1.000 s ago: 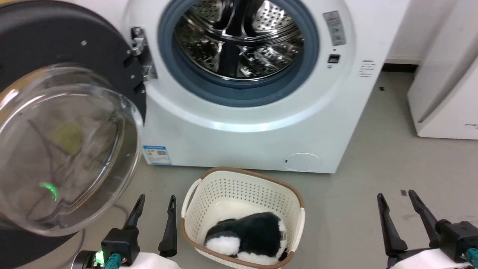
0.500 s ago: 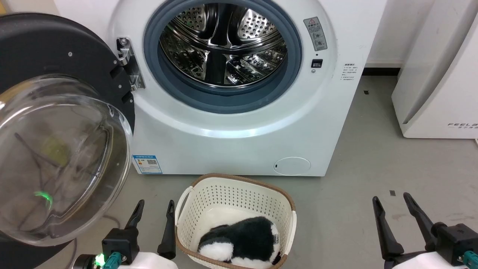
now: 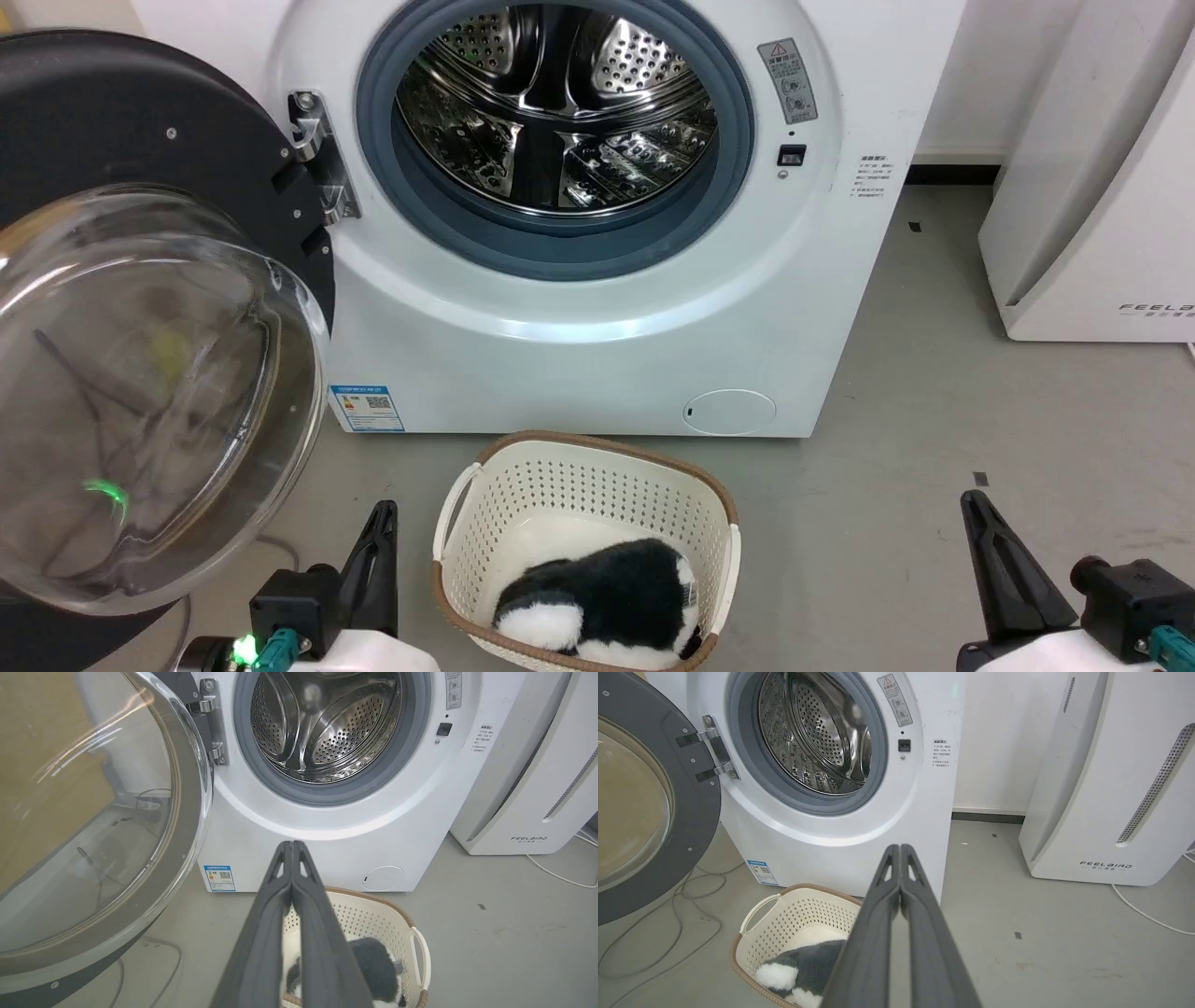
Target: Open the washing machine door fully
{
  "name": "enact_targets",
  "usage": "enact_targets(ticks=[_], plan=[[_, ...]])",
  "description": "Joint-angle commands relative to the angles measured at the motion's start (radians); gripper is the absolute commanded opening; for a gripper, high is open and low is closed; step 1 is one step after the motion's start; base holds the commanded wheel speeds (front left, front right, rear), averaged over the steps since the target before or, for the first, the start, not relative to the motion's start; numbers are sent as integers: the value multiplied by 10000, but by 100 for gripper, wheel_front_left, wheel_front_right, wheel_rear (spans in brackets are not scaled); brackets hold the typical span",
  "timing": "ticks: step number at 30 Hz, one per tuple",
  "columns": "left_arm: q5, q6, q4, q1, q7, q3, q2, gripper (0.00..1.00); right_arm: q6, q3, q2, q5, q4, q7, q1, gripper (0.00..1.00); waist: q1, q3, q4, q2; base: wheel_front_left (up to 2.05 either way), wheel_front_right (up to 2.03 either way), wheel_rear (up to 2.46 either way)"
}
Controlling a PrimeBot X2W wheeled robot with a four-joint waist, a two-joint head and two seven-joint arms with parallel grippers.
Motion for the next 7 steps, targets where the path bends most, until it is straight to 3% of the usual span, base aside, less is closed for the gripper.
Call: enact_targets(ticks=[1,7], plan=[[62,-33,12,-43,24,41,-23,0,4,13,2,-51,65,-26,-72,0,0,-4,-1,-1,0,0,0],[132,-66,21,-83,54,97,-48,0,7,23,3,-101,164,-51,-148,0,0,-15,-7,-1,0,0,0]])
